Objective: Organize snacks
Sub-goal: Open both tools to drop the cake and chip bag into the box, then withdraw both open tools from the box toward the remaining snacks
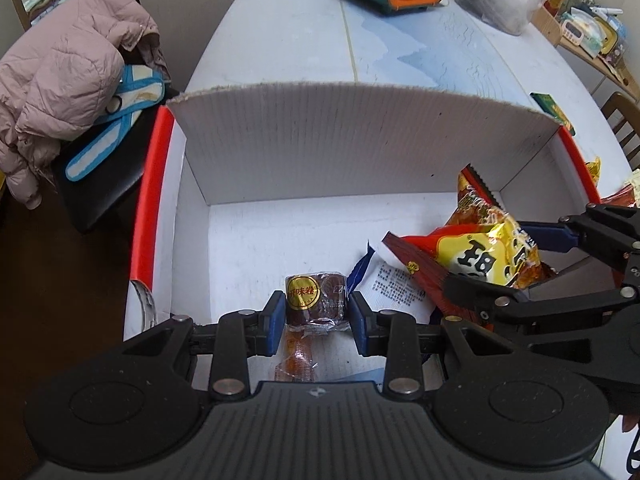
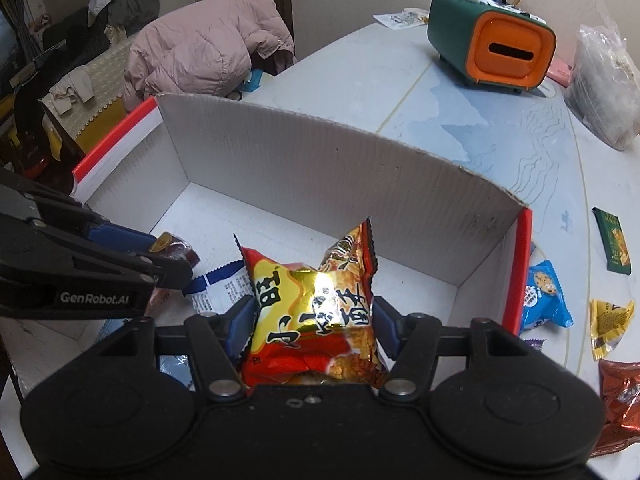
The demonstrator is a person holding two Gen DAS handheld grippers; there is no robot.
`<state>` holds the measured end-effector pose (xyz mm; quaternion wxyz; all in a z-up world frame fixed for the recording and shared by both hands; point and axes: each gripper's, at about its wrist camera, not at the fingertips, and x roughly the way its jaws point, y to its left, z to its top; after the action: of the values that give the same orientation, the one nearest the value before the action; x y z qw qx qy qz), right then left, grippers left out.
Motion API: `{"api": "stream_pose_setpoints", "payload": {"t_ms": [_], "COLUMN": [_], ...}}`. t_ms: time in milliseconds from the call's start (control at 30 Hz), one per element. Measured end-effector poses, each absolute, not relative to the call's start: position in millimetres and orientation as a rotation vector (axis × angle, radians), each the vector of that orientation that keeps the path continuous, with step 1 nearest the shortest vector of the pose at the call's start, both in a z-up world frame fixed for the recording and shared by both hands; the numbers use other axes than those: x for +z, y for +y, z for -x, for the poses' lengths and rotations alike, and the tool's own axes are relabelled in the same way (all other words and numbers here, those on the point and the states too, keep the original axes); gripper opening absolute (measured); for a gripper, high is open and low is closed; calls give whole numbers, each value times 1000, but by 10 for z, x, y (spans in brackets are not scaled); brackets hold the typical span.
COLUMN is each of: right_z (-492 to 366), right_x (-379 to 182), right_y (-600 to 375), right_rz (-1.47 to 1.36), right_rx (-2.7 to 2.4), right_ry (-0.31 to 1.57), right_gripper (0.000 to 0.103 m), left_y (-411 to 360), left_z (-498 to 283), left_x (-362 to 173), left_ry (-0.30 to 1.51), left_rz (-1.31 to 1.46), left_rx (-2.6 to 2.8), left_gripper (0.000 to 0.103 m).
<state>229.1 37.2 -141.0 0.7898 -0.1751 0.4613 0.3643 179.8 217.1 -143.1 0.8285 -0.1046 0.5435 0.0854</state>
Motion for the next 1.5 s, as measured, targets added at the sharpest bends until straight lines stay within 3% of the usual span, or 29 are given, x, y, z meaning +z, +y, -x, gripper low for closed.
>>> {"api": "stream_pose_setpoints", "payload": {"t_ms": [400,600,733,1033,1133,1333,1500], "right_z": [-2284,-2195,-2136,-1950,-1876,-1741,-1678], "right_x": [-1385,-1282,-1177,-840,-708,-478,-356], "right_y": [358,283,204,-57,-161,-438,-713], "right_rz": [361,340,313,231,201,161,117], "right_rx": [789,810,815,838,852,869,856], "right_ry": [996,965,950,882,852,788,747], "right_gripper": [67,80,80,83,85,88,89], "left_y": [2142,2123,2115,1981,1888,1637,1389], "left_z": [-1712,-1603,-1501,-1272,-1190,-1076,-1037], "left_x": [-1374,-1227,-1097,-793,-665,-447,-328], "left_ry": [1122,1076,1032,940,906,845,796], "left_rz": [212,222,230,238,239,220,216], "left_rx": [176,168,162,142,116,75,54], "left_gripper": [34,41,48,49,58,59,68]}}
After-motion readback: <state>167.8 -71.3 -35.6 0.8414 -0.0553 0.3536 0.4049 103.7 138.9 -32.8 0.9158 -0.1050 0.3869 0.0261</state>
